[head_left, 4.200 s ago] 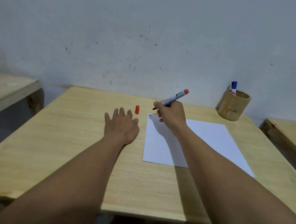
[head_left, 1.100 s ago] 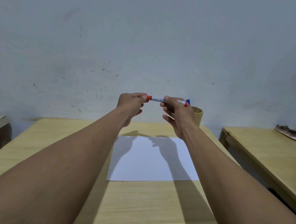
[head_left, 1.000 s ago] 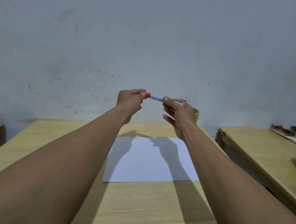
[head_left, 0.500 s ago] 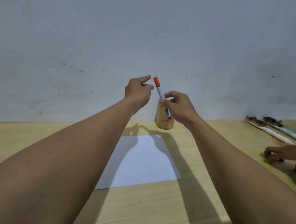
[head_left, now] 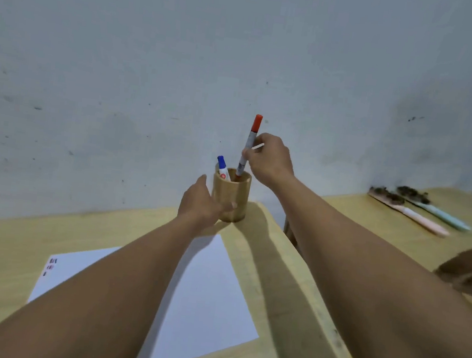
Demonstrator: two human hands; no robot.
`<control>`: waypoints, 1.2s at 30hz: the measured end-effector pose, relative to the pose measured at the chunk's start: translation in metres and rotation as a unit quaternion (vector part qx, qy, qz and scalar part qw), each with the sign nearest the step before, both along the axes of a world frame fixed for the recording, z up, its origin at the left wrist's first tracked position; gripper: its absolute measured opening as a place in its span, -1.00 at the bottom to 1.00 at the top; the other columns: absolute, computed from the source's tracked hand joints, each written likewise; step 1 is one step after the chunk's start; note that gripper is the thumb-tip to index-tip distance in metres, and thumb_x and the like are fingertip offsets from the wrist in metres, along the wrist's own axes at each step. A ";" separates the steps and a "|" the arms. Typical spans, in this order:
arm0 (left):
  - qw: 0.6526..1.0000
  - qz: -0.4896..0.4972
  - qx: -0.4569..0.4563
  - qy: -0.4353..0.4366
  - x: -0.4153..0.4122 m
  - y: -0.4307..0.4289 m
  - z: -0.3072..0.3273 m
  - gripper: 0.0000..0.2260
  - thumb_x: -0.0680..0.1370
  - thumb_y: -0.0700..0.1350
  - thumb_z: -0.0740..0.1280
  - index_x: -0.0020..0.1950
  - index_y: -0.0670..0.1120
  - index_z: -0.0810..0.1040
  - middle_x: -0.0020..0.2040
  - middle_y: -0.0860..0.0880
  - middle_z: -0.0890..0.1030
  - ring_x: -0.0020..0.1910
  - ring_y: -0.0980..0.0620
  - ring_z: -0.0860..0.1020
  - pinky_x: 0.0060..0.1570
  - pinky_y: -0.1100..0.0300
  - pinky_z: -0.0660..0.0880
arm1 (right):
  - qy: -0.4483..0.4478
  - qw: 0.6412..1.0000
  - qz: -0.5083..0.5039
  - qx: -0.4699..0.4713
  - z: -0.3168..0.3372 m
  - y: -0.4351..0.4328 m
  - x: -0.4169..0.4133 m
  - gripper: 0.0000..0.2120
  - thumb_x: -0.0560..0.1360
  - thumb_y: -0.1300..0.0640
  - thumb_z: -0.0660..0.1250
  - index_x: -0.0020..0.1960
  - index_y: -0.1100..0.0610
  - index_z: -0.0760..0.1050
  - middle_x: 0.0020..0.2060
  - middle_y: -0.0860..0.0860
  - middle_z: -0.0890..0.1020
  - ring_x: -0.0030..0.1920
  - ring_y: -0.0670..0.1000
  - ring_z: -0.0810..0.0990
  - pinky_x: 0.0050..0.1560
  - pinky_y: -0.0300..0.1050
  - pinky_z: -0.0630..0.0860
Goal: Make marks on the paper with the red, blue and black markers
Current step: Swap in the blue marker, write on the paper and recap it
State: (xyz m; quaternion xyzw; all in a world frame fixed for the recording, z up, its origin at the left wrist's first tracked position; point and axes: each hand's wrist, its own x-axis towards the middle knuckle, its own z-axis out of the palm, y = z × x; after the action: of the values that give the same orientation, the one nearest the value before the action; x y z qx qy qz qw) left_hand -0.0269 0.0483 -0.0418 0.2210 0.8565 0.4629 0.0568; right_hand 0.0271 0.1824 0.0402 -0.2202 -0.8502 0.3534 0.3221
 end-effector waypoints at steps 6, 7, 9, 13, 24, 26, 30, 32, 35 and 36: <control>1.000 -0.003 0.022 0.014 -0.003 0.013 -0.011 -0.39 0.41 0.15 0.48 0.36 -0.06 0.40 0.16 -0.01 0.60 0.06 -0.05 0.58 0.05 0.02 0.55 | -0.079 0.997 -0.008 0.014 -0.021 0.009 -0.026 -0.79 0.61 0.10 0.36 -0.11 0.22 0.62 -0.24 0.05 0.64 -0.22 0.04 0.65 -0.09 -0.01 0.63; 1.000 -0.004 0.021 0.017 -0.003 0.015 -0.011 -0.41 0.42 0.16 0.46 0.35 -0.06 0.40 0.13 0.01 0.59 0.05 -0.05 0.58 0.05 0.01 0.55 | -0.088 0.996 -0.011 0.015 -0.024 0.011 -0.029 -0.75 0.60 0.09 0.36 -0.13 0.25 0.63 -0.26 0.06 0.65 -0.21 0.06 0.65 -0.10 0.01 0.63; 1.000 -0.004 0.016 0.023 -0.003 0.018 -0.012 -0.45 0.44 0.18 0.41 0.33 -0.05 0.42 0.11 0.01 0.59 0.04 -0.05 0.58 0.05 0.00 0.56 | -0.110 0.994 -0.011 0.012 -0.028 0.012 -0.033 -0.76 0.56 0.08 0.40 -0.11 0.26 0.64 -0.25 0.08 0.65 -0.18 0.09 0.65 -0.18 -0.03 0.59; 0.999 -0.008 0.028 0.030 -0.001 0.020 -0.013 -0.46 0.45 0.26 0.29 0.29 -0.05 0.45 0.12 -0.02 0.63 0.03 -0.07 0.60 0.06 -0.06 0.57 | -0.124 0.992 -0.025 0.014 -0.034 0.014 -0.038 -0.78 0.52 0.05 0.48 -0.03 0.22 0.63 -0.17 0.08 0.67 -0.12 0.08 0.67 -0.05 0.01 0.62; 0.999 -0.005 0.028 0.024 -0.006 0.019 -0.019 -0.49 0.38 -0.07 0.51 0.29 -0.08 0.47 0.06 0.03 0.58 -0.02 -0.02 0.54 -0.10 0.13 0.48 | -0.119 0.992 0.015 0.034 -0.039 -0.003 -0.039 -0.71 0.40 -0.01 0.40 -0.10 0.22 0.65 -0.30 0.04 0.63 -0.25 0.06 0.61 -0.16 -0.02 0.62; 0.999 -0.005 0.031 0.025 -0.006 0.019 -0.022 -0.47 0.37 -0.07 0.53 0.30 -0.08 0.47 0.08 0.02 0.60 -0.03 -0.01 0.54 -0.12 0.16 0.46 | -0.120 0.992 0.017 0.047 -0.041 -0.001 -0.040 -0.72 0.42 -0.03 0.43 -0.11 0.20 0.64 -0.29 0.02 0.63 -0.24 0.06 0.62 -0.18 -0.05 0.59; 0.998 -0.004 0.048 0.026 -0.007 0.020 -0.023 -0.48 0.35 -0.03 0.55 0.27 -0.05 0.50 0.02 0.09 0.57 -0.05 0.03 0.53 -0.12 0.18 0.45 | -0.117 0.991 0.016 0.064 -0.043 0.001 -0.043 -0.77 0.48 -0.02 0.42 -0.12 0.17 0.63 -0.25 0.04 0.65 -0.16 0.08 0.65 -0.26 -0.13 0.47; 0.998 -0.003 0.050 0.026 -0.006 0.019 -0.023 -0.47 0.34 0.01 0.56 0.26 -0.03 0.50 0.02 0.10 0.58 -0.04 0.03 0.54 -0.11 0.16 0.48 | -0.117 0.990 0.013 0.079 -0.041 0.000 -0.042 -0.78 0.50 0.00 0.39 -0.12 0.16 0.63 -0.22 0.05 0.66 -0.14 0.10 0.65 -0.23 -0.10 0.50; 0.999 -0.003 0.048 0.025 -0.006 0.019 -0.023 -0.44 0.33 0.05 0.56 0.27 -0.04 0.49 0.05 0.07 0.59 -0.01 0.01 0.55 -0.03 0.11 0.53 | -0.092 0.992 0.006 0.088 -0.036 -0.002 -0.037 -0.79 0.51 0.05 0.34 -0.17 0.18 0.61 -0.25 0.03 0.67 -0.20 0.09 0.64 -0.22 -0.06 0.52; 0.998 -0.003 0.049 0.025 -0.006 0.019 -0.023 -0.44 0.34 0.06 0.56 0.28 -0.04 0.49 0.06 0.07 0.60 -0.01 0.00 0.55 -0.02 0.10 0.53 | -0.079 0.993 0.005 0.088 -0.033 -0.003 -0.034 -0.79 0.53 0.06 0.33 -0.18 0.18 0.60 -0.30 0.00 0.65 -0.25 0.06 0.61 -0.26 -0.08 0.48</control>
State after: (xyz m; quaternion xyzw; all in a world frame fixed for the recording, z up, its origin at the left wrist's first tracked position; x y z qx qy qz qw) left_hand -0.0325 0.0668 -0.0649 0.2381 0.8334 0.4981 0.0259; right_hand -0.0072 0.1797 0.0068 -0.2144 -0.9019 0.2600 0.2703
